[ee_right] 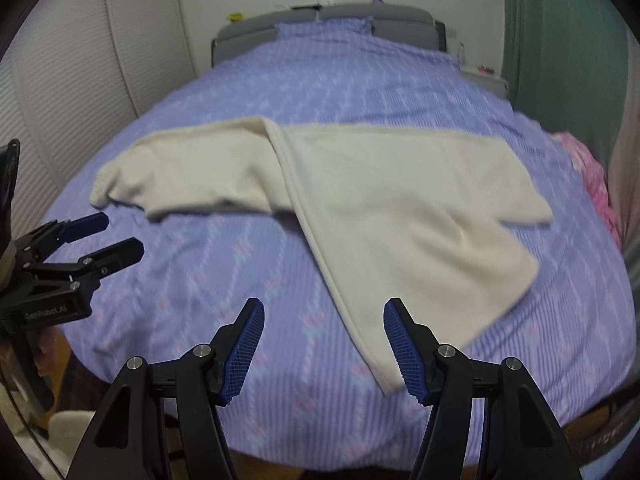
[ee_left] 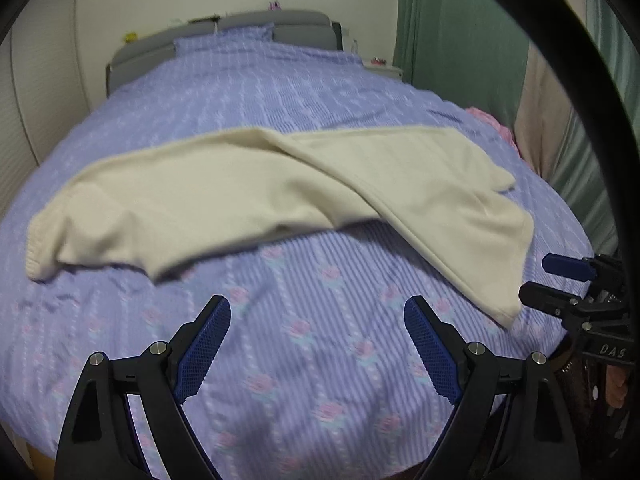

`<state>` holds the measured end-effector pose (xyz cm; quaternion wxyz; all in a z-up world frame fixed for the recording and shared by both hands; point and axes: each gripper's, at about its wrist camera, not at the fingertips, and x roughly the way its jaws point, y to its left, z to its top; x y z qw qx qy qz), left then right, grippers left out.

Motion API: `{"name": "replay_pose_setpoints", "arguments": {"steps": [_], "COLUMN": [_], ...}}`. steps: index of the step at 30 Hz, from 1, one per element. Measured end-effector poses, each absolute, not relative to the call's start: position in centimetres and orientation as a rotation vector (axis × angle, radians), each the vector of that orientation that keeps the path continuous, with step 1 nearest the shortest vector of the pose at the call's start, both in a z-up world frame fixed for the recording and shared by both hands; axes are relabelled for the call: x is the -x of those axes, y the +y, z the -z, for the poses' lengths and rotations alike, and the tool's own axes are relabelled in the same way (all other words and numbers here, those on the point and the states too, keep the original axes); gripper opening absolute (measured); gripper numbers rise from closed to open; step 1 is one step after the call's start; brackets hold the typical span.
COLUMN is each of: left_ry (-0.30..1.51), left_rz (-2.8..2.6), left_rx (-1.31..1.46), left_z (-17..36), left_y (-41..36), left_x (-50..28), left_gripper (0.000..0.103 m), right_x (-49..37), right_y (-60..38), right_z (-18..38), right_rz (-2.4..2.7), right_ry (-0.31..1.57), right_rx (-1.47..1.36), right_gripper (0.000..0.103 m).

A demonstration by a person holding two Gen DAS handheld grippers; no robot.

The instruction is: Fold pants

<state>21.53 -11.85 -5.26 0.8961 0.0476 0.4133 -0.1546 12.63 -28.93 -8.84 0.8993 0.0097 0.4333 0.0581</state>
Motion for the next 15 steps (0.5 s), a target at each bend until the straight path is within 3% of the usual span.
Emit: {"name": "replay_pose_setpoints", "arguments": {"steps": [15], "left_ry": [1.023], "left_rz": [0.353], "left_rx": [-0.191], "left_z": [11.7], "left_y": [-17.1], "left_x": [-20.4], "left_gripper": [0.089], "right_x": [-13.9], "right_y": [-30.1], "right_z": [16.4], "right_rz": [-0.100], "right_ry": [1.060], "right_rx": [0.046], "right_gripper": [0.063]}}
